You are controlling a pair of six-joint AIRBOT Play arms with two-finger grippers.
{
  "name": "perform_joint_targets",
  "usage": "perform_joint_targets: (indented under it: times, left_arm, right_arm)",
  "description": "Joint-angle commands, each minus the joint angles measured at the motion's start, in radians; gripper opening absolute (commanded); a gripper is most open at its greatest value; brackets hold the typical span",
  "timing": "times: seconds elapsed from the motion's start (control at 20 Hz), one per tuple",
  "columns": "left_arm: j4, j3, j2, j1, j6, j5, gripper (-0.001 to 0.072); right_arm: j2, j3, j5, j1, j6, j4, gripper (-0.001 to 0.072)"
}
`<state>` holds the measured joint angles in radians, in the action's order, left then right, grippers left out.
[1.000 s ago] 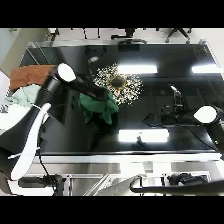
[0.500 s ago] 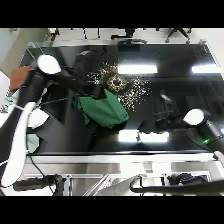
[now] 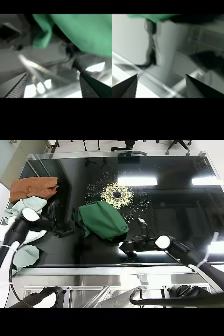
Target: Fold the shirts.
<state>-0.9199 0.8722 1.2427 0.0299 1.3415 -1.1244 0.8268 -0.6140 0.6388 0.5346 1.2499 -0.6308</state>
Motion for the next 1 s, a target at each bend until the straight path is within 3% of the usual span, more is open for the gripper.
perform_joint_targets:
  times: [0.0, 0.1, 0.2, 0.3, 0.35, 0.4, 0.45, 0.5, 0.7, 0.85, 0.95]
  left_arm:
    - [0.271, -0.155, 0.065, 0.027, -0.21, 0.256, 0.0691]
    - [0.369, -0.155, 0.15, 0.028, -0.271, 0.287, 0.0691]
    - [0.457, -0.143, 0.221, 0.028, -0.347, 0.298, 0.069]
    - [0.473, -0.088, 0.285, 0.019, -0.365, 0.295, 0.0688]
    - [0.469, -0.055, 0.314, 0.007, -0.365, 0.294, 0.0587]
    - [0.469, -0.019, 0.342, -0.008, -0.365, 0.294, 0.0398]
    - [0.47, 0.019, 0.369, -0.025, -0.365, 0.291, 0.017]
    - [0.47, 0.053, 0.39, -0.039, -0.365, 0.277, 0.0013]
    - [0.428, 0.163, 0.365, -0.046, -0.363, 0.165, 0.0009]
    - [0.219, 0.241, 0.183, -0.016, -0.287, 0.032, 0.0008]
    - [0.077, 0.316, 0.006, 0.003, -0.224, -0.015, 0.0008]
  right_arm:
    - [0.15, -0.063, -0.092, 0.032, -0.374, 0.359, 0.0641]
    - [0.232, -0.132, -0.093, 0.032, -0.507, 0.488, 0.0641]
    - [0.308, -0.205, -0.103, 0.027, -0.548, 0.523, 0.064]
    - [0.375, -0.267, -0.159, 0.026, -0.548, 0.523, 0.0639]
    - [0.399, -0.292, -0.167, 0.021, -0.547, 0.523, 0.0635]
    - [0.413, -0.312, -0.166, 0.019, -0.548, 0.523, 0.0504]
    - [0.415, -0.322, -0.167, 0.019, -0.549, 0.522, 0.0219]
    - [0.409, -0.324, -0.167, 0.018, -0.56, 0.522, 0.0013]
    - [0.319, -0.325, -0.014, -0.076, -0.581, 0.512, 0.0017]
    - [0.145, -0.325, 0.171, -0.232, -0.531, 0.528, 0.0016]
    - [-0.002, -0.33, 0.314, -0.351, -0.52, 0.619, 0.0017]
